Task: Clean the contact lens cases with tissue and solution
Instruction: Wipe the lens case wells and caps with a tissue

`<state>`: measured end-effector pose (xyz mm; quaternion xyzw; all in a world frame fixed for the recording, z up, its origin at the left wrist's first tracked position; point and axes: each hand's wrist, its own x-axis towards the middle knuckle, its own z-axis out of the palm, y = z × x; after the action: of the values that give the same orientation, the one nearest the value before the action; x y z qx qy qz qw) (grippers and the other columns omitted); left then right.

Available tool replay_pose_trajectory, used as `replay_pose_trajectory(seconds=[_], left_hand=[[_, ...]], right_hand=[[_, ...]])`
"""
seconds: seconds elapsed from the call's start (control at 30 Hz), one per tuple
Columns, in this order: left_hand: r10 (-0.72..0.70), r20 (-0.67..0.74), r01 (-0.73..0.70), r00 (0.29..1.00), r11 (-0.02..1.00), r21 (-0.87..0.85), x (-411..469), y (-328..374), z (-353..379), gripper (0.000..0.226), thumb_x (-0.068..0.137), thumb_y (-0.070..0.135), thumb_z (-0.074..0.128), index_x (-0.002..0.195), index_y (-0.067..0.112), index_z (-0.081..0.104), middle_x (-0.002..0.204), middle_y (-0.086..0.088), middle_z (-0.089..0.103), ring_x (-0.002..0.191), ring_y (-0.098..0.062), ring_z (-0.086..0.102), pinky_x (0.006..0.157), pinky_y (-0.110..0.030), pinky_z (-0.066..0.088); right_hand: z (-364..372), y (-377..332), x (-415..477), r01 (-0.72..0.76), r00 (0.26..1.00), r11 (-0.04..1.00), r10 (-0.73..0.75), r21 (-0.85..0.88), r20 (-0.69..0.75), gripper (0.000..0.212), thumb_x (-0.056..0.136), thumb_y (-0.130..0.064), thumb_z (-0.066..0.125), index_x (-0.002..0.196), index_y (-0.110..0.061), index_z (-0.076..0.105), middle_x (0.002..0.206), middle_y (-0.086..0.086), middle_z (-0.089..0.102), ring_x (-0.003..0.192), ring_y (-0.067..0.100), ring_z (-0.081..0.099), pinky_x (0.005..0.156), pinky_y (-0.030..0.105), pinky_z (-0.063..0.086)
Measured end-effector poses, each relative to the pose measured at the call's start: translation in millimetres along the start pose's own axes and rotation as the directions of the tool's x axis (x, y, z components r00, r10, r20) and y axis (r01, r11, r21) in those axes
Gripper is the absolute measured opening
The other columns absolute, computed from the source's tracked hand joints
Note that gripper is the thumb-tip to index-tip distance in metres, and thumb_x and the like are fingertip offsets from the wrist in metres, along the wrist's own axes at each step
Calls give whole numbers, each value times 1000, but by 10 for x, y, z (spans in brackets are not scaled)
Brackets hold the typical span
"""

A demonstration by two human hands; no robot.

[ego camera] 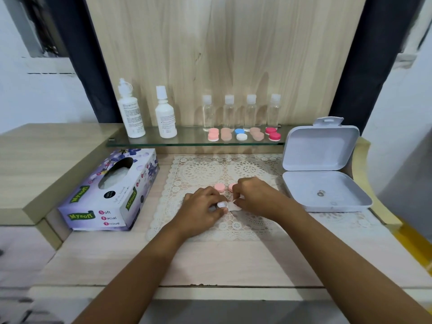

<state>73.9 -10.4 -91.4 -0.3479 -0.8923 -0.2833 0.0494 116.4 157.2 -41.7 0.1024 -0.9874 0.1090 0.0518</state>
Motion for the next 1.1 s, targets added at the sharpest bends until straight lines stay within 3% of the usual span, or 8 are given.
replay_pose_trajectory(seconds=[0.23,0.4,0.57,0.93,1.1], left_hand=[[8,-19,-8,1000,1000,18,-6,15,-2,22,89,36,58,108,27,66,108,13,54,109,-10,46,96,-39,32],[-7,-19,8,1000,999,34,1,12,6,26,89,37,58,111,27,66,110,13,54,110,-9,46,96,-39,33],[-3,-21,4,1000,999,44,-7,16,7,26,90,36,57,113,27,65,109,12,54,110,-8,45,94,-35,31],[4,-16,-3,1000,999,35,-14,29,-8,26,90,35,57,113,25,65,109,11,54,109,-9,47,96,-39,32],[4,-1,-4,1000,1000,20,-18,28,-13,26,90,35,57,114,26,65,108,13,53,111,-9,46,98,-40,31]], right_hand=[[63,-30,2,-74,996,997,75,18,-46,17,83,-12,55,93,-3,65,97,13,63,92,26,54,71,31,41],[46,32,-19,-52,998,994,55,99,-29,18,87,-18,57,94,-10,71,97,7,66,85,13,50,70,23,34],[-20,139,-65,-18,996,994,8,104,92,26,86,-22,60,111,-18,67,111,3,61,103,18,53,85,28,42],[-24,163,-48,-45,976,992,19,117,218,32,89,-24,56,121,-18,56,124,4,55,112,21,49,95,35,41],[31,160,-117,-108,982,973,72,203,176,28,89,-25,56,117,-20,52,116,1,55,106,20,50,77,27,37]])
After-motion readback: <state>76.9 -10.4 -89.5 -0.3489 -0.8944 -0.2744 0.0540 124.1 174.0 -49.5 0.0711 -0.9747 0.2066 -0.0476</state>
